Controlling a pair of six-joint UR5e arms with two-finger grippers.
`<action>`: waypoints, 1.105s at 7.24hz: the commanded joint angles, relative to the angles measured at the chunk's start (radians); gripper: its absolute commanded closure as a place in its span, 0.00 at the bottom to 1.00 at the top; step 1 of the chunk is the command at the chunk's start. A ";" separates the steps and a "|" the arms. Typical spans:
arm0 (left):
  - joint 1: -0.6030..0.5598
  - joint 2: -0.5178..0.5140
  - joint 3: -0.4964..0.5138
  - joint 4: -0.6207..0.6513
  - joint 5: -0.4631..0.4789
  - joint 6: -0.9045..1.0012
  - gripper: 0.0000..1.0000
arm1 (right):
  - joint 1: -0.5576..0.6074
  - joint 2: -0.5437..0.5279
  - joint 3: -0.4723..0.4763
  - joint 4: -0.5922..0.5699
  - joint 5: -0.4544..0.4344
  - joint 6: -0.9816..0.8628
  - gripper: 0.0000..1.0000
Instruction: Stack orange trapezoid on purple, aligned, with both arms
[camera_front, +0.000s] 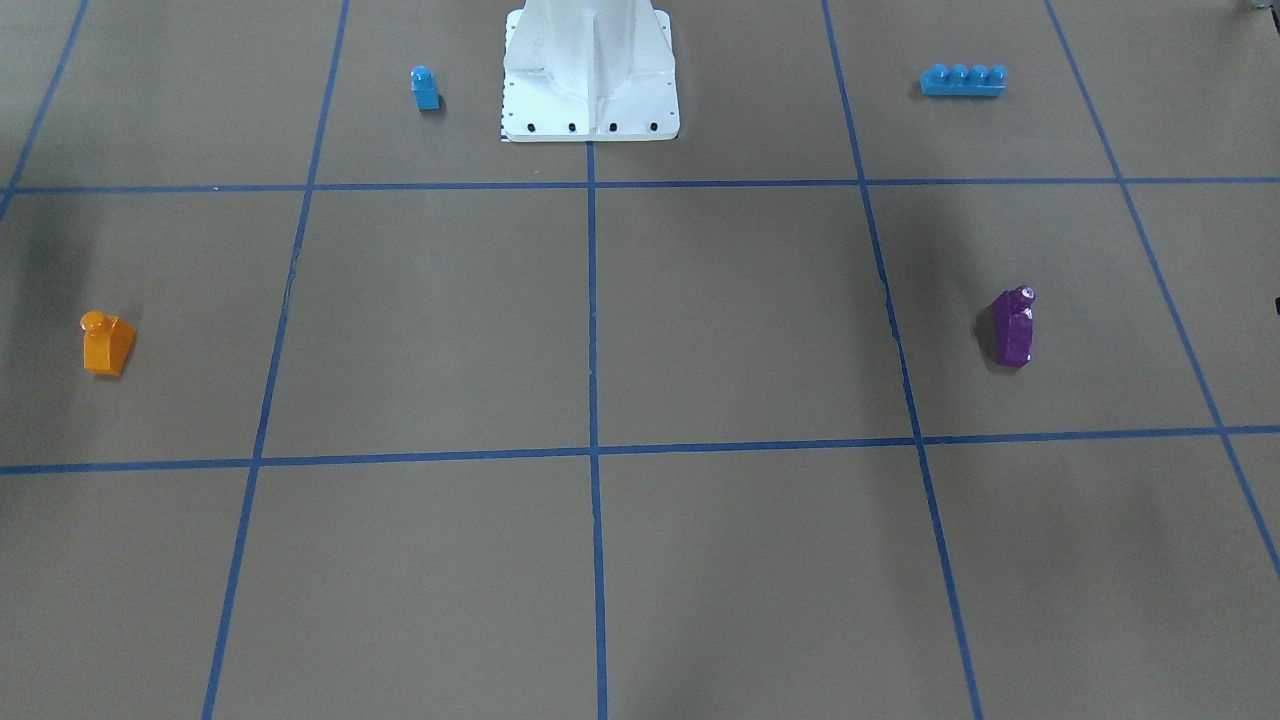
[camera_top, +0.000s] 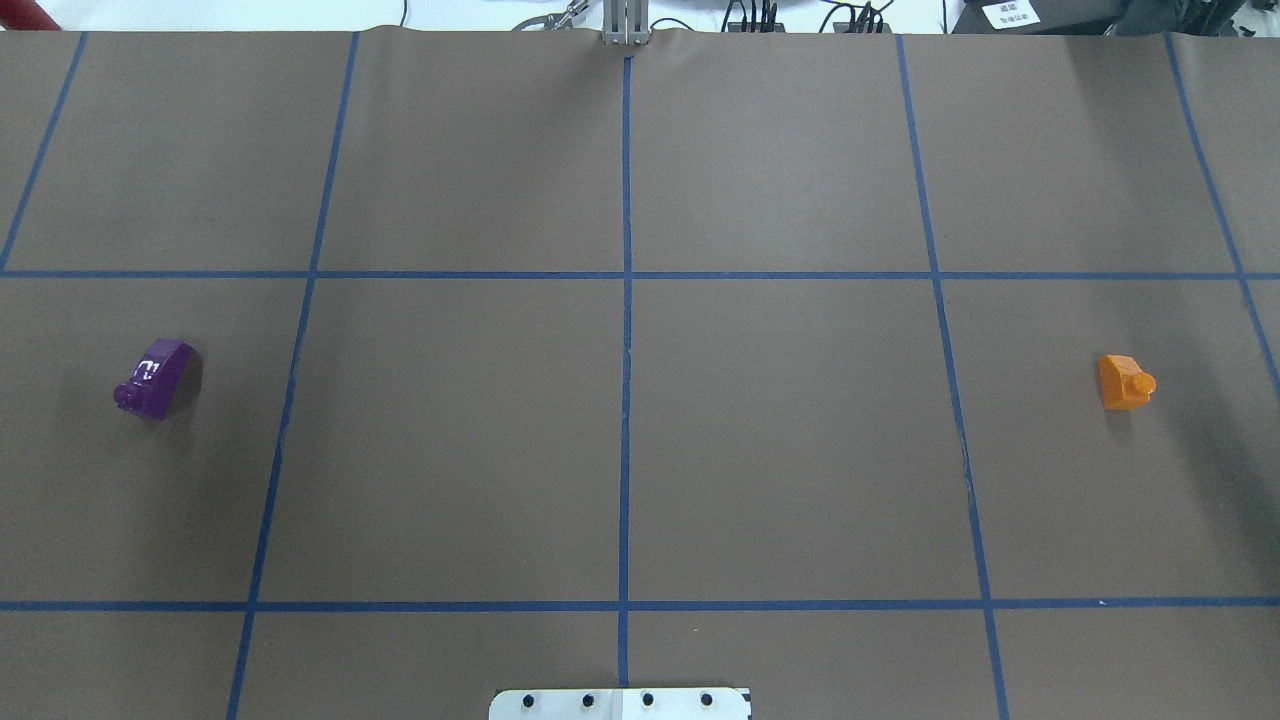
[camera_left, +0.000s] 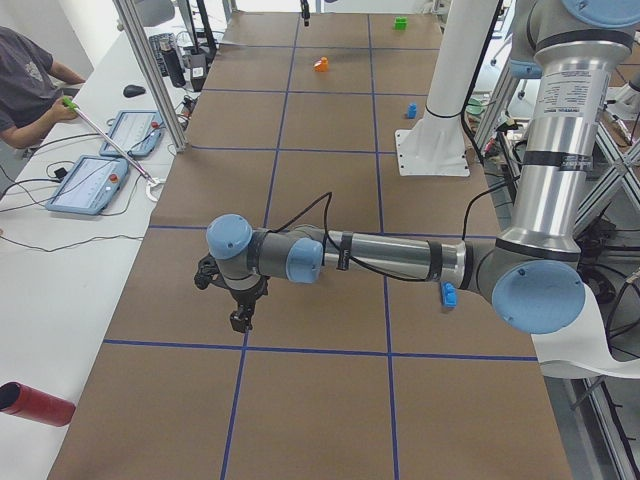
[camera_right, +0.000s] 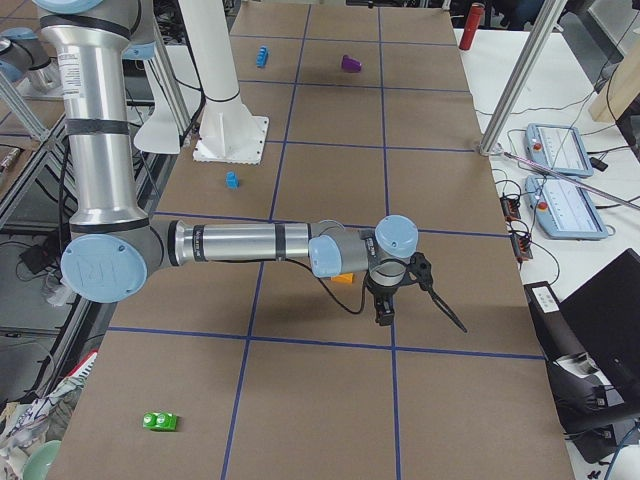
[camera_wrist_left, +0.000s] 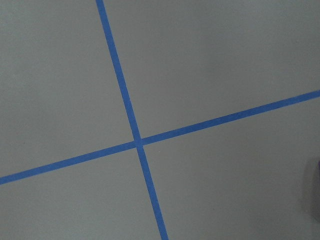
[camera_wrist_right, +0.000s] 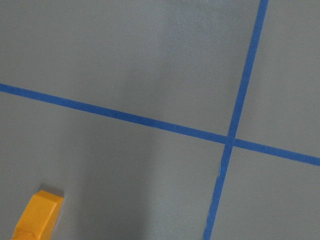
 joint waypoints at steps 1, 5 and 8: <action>0.001 0.002 -0.010 0.003 -0.004 -0.002 0.00 | 0.000 -0.001 -0.002 0.000 -0.003 0.001 0.00; 0.001 0.002 -0.019 0.003 -0.007 -0.016 0.00 | 0.000 -0.002 0.003 0.000 0.002 0.002 0.00; 0.003 -0.003 -0.033 -0.003 -0.005 -0.071 0.00 | -0.037 0.010 0.000 0.000 0.000 0.004 0.00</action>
